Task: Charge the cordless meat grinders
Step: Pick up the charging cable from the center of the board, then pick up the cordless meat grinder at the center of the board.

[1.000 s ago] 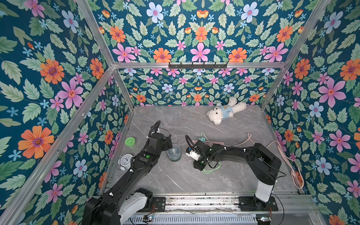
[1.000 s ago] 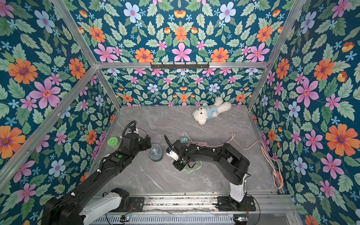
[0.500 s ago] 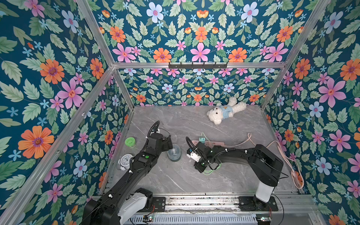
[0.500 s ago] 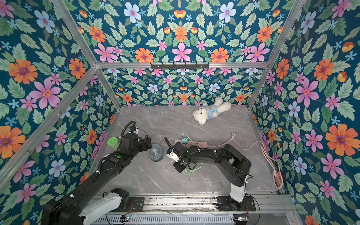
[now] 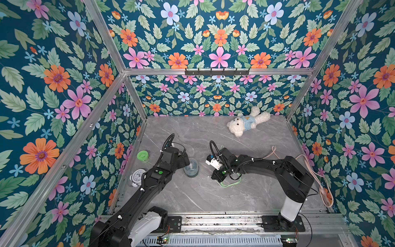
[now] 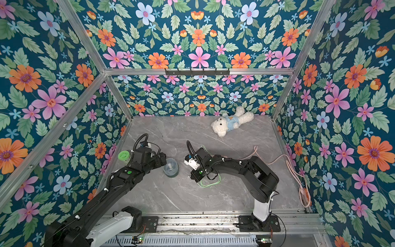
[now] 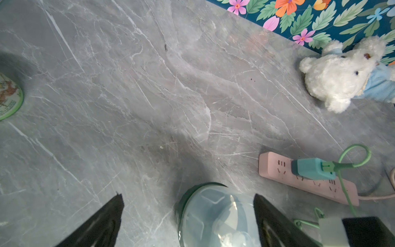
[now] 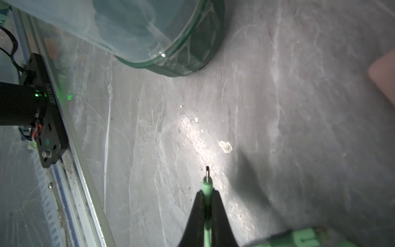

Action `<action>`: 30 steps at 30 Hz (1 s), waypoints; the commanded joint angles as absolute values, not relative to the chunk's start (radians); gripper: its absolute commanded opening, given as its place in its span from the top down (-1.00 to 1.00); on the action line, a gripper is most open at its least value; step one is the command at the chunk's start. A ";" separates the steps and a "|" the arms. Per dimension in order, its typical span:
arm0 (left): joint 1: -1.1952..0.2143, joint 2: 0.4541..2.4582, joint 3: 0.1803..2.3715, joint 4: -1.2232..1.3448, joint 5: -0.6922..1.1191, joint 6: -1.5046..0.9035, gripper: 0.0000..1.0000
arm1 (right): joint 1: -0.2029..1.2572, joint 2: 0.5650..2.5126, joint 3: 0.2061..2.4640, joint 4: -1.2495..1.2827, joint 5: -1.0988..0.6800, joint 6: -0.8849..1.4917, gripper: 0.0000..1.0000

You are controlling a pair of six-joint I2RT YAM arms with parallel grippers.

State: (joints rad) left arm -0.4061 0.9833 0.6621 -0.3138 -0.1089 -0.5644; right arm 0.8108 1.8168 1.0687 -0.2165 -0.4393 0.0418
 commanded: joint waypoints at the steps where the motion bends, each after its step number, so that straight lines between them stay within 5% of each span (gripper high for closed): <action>1: -0.404 0.978 0.668 -0.360 -0.090 -0.596 -0.95 | 0.798 1.840 1.086 -0.169 -0.538 0.030 1.00; 11: -0.427 0.882 0.540 -0.258 0.030 -0.684 -0.98 | 0.755 1.887 1.127 -0.113 -0.598 0.058 1.00; 20: -0.592 0.798 0.421 -0.142 -0.125 -0.739 -0.98 | 0.754 1.908 1.137 -0.110 -0.618 0.065 1.00; 30: -0.853 0.935 0.429 -0.104 -0.384 -0.674 -0.98 | 0.749 1.897 1.120 -0.102 -0.625 0.074 1.00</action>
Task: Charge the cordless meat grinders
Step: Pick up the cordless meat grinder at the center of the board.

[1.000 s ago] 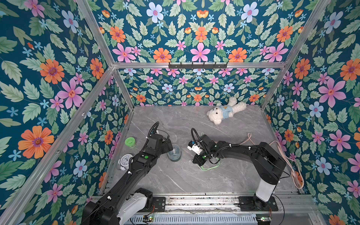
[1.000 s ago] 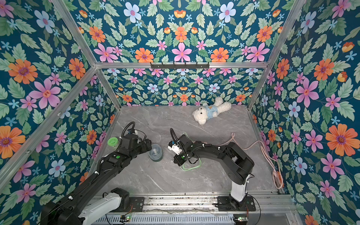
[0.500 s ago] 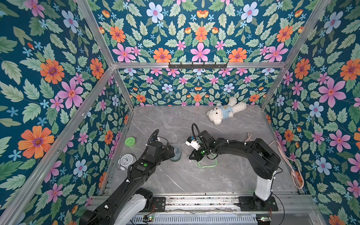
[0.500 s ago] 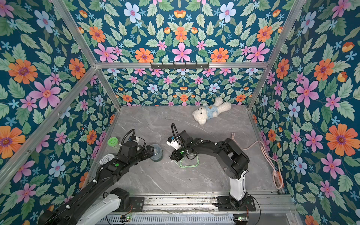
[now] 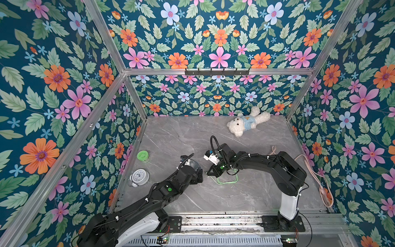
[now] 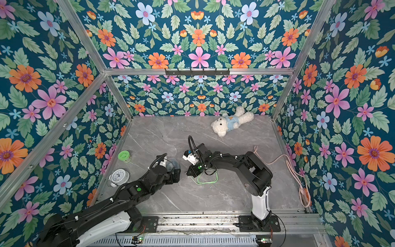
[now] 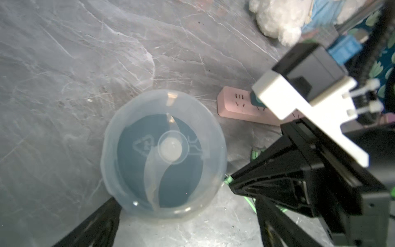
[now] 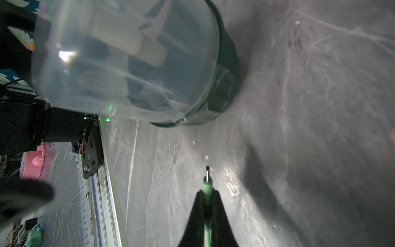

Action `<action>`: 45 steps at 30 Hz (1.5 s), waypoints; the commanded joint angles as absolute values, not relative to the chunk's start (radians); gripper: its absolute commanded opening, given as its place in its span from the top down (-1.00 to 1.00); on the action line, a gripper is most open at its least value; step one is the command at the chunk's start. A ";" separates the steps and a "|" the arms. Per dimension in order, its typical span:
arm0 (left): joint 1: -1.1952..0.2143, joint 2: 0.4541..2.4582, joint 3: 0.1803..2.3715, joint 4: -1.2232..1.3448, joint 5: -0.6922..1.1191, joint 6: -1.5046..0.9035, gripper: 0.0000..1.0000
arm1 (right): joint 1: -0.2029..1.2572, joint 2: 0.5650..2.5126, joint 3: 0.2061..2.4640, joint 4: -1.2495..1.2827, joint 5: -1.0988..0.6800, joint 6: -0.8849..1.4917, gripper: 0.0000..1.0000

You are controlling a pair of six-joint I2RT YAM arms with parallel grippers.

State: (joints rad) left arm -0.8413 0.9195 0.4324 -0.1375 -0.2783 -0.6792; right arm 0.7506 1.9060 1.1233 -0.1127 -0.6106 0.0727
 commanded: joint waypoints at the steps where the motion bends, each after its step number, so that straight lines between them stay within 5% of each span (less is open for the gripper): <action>1: -0.854 0.944 0.423 -0.103 -0.382 -0.680 -0.98 | 0.747 1.894 1.117 -0.100 -0.626 0.074 1.00; 23: -0.986 1.239 0.308 0.272 -0.651 -0.745 -0.98 | 0.712 1.851 1.062 -0.098 -0.642 0.056 1.00; 45: -0.948 1.503 0.324 0.573 -0.678 -0.542 -0.94 | 0.706 1.848 1.053 -0.110 -0.672 0.038 1.00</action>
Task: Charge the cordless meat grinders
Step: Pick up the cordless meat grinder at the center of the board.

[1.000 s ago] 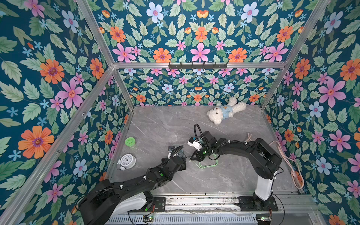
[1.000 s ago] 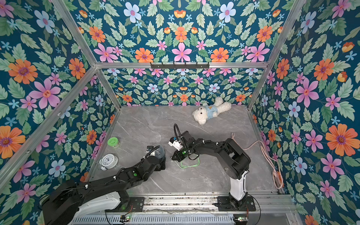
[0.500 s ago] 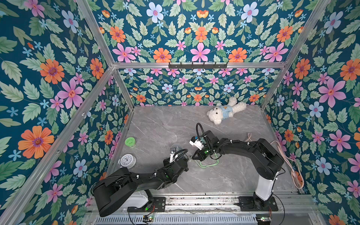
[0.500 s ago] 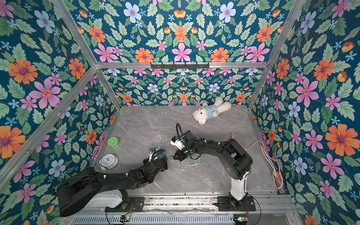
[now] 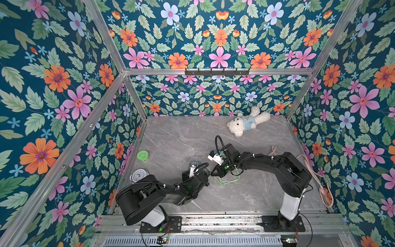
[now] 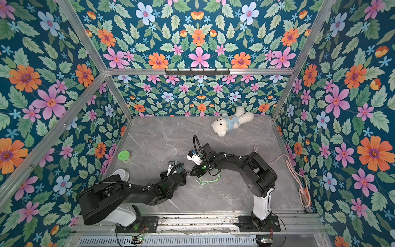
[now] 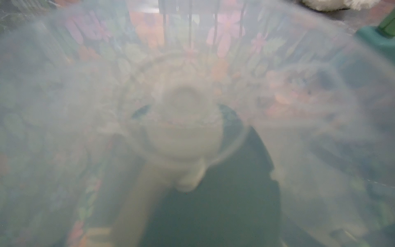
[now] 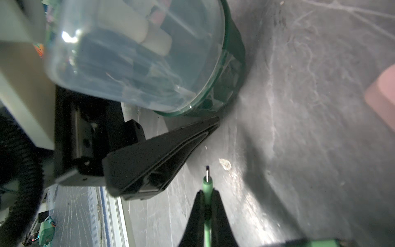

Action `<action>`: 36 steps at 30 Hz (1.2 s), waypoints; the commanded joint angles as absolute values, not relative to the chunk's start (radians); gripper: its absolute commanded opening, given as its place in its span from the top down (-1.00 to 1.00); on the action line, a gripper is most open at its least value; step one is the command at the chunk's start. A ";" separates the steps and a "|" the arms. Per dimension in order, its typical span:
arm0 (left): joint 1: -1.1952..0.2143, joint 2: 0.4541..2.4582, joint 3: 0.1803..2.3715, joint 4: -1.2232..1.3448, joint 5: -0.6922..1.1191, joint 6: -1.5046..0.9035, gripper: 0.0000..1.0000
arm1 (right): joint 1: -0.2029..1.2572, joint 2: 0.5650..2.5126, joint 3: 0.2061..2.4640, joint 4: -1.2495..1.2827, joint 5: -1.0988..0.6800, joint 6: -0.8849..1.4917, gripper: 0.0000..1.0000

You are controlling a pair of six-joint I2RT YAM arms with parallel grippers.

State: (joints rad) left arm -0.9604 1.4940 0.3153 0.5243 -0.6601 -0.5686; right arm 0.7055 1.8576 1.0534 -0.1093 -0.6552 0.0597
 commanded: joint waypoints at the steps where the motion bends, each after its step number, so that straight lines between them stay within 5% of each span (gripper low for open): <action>1: -0.943 1.505 0.327 0.575 -0.666 -0.538 -0.90 | 0.706 1.848 1.052 -0.112 -0.670 0.039 1.00; 12: -0.916 1.434 0.315 0.575 -0.542 -0.505 -0.36 | 0.705 1.859 1.051 -0.111 -0.672 0.038 1.00; 36: -0.806 0.935 0.216 0.603 -0.071 -0.325 -0.40 | 0.670 1.705 0.961 -0.005 -0.965 0.234 1.00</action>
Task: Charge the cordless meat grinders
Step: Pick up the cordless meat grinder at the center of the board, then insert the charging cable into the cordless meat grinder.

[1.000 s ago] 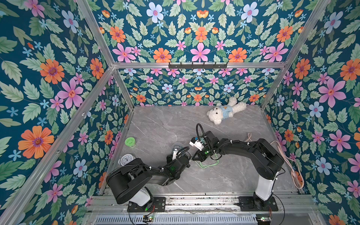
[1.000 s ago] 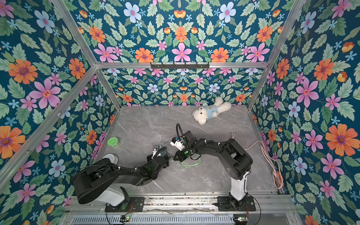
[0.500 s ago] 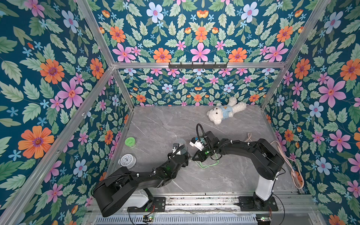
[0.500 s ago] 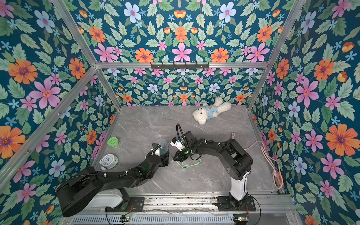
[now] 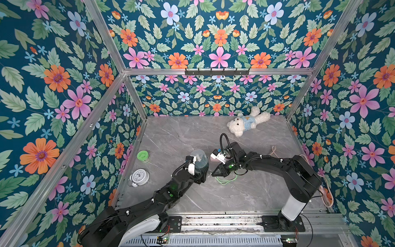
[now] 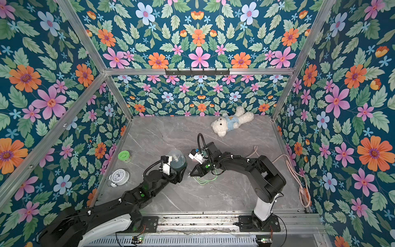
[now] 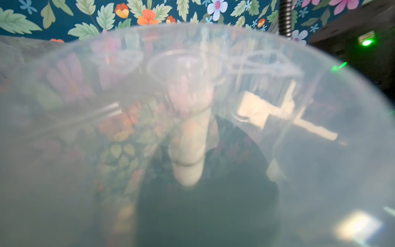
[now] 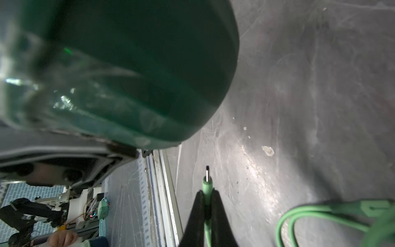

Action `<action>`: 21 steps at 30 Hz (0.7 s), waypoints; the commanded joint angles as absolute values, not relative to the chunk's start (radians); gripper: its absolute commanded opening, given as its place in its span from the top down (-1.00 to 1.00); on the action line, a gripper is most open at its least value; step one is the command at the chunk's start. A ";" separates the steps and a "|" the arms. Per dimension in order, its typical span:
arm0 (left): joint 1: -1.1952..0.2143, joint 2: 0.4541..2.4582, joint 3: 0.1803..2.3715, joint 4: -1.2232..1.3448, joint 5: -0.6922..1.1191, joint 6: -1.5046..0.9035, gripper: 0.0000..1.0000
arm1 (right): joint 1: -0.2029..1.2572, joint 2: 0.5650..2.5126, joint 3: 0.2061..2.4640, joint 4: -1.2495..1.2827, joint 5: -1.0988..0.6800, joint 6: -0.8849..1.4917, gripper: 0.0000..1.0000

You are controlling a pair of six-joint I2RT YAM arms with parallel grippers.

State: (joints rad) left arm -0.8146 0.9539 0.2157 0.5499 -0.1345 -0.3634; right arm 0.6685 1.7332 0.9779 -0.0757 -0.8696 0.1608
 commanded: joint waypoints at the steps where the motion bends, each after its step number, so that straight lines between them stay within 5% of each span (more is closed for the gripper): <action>1: -0.803 0.928 0.215 0.604 -0.070 -0.313 -0.40 | 0.665 1.686 0.943 0.018 -0.982 0.262 1.00; 21: -0.799 0.972 0.215 0.846 0.018 -0.182 -0.38 | 0.551 1.723 0.733 0.927 -1.261 0.997 1.00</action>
